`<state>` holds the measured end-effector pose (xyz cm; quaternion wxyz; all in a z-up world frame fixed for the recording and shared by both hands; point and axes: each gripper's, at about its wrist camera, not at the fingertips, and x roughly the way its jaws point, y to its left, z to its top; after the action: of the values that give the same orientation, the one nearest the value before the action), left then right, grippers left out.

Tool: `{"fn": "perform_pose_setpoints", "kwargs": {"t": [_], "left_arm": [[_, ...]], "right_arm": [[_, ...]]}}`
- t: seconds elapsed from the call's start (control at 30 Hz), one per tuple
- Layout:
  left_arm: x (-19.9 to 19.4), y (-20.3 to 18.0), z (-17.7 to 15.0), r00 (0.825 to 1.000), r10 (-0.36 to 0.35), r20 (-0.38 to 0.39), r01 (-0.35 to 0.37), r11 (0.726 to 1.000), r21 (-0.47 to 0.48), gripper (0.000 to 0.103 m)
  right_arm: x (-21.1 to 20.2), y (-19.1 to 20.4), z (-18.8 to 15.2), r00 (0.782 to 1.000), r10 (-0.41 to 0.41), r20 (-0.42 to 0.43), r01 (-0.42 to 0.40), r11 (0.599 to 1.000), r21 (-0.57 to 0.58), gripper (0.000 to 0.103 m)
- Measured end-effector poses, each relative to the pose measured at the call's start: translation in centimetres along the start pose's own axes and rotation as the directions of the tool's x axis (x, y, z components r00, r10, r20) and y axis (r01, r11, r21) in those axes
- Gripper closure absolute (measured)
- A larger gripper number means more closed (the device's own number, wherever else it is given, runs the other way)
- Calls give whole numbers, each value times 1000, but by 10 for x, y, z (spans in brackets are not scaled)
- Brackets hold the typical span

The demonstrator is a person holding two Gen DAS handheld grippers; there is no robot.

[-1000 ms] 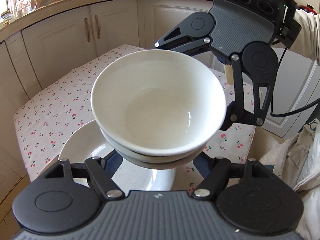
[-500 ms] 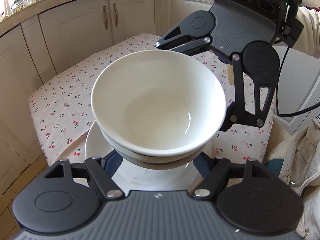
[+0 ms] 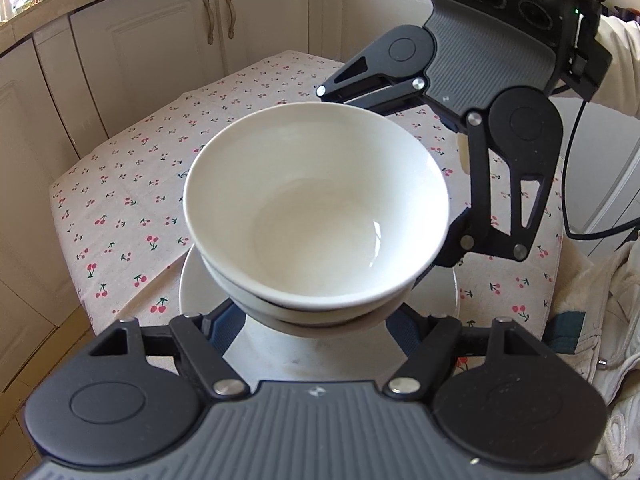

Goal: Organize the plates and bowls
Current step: 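Lower the bowl stack onto the stacked plates with the right gripper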

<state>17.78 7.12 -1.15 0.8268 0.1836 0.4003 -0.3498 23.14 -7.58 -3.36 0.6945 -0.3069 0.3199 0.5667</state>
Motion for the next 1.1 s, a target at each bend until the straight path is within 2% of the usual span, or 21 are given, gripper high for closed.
{"fn": "perform_pose_setpoints", "kwargs": {"t": [0.83, 0.9, 0.97, 1.0, 1.1], "left_arm": [[9, 7, 1, 1000, -13, -24, 13, 1000, -1, 26], [9, 5, 0, 1000, 10, -21, -10, 1000, 3, 22], [8, 3, -1, 999, 31, -10, -31, 1000, 0, 10], [7, 3, -2, 1000, 28, -2, -28, 1000, -6, 9], [4, 0, -4, 999, 35, 8, -35, 999, -10, 8]], "right_arm": [[10, -10, -7, 1000, -2, 19, 1, 996, 88, 14], [9, -9, -8, 1000, -5, 24, 3, 996, 92, 13], [7, -10, -8, 999, 5, 45, -10, 994, 111, 8], [5, -9, -8, 998, 2, 59, -9, 993, 116, 0], [1, -6, -9, 998, -17, 53, 11, 993, 115, 0]]}}
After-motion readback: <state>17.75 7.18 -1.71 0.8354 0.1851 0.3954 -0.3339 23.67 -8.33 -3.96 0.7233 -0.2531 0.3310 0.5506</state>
